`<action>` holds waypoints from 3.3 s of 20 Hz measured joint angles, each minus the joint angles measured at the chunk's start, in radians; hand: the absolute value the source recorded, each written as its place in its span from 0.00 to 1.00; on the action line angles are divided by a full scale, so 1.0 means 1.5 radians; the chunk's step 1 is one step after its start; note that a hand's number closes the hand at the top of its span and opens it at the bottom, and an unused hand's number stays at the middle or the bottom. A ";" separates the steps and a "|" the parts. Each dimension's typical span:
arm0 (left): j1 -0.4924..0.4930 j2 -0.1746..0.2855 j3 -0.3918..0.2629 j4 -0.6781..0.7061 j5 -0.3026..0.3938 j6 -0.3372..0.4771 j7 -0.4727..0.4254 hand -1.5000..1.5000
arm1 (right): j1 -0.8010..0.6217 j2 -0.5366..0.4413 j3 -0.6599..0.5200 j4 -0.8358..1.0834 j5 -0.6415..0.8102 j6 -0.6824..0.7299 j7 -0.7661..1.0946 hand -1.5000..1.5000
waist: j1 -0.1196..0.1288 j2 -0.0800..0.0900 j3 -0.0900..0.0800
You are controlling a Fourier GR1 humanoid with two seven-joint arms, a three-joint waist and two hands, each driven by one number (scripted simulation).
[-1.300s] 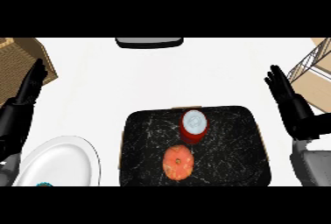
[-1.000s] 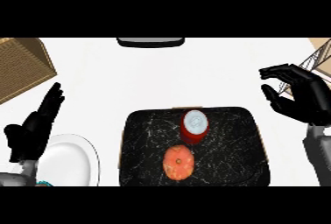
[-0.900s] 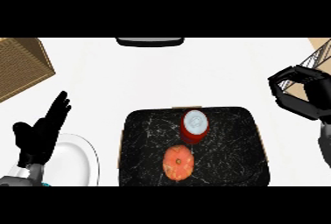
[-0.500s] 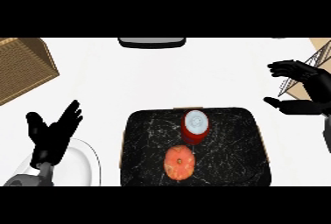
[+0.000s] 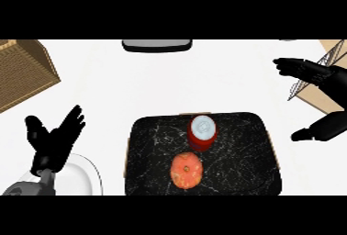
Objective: Pick the can from the tray and place it in the tiered shelf
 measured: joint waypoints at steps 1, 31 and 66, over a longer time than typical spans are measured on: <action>0.001 -0.002 0.001 0.002 -0.001 -0.002 -0.006 0.50 | -0.007 -0.004 0.007 -0.018 -0.007 0.007 0.028 0.00 | 0.000 0.000 0.000; -0.004 -0.031 0.030 0.002 -0.032 -0.025 0.001 0.50 | -0.149 0.179 0.300 -0.186 0.225 -0.140 0.574 0.00 | 0.008 0.003 -0.002; -0.003 -0.066 0.085 0.007 -0.081 -0.075 0.008 0.50 | -0.060 0.323 0.314 -0.016 0.542 -0.193 0.439 0.00 | 0.008 0.000 -0.002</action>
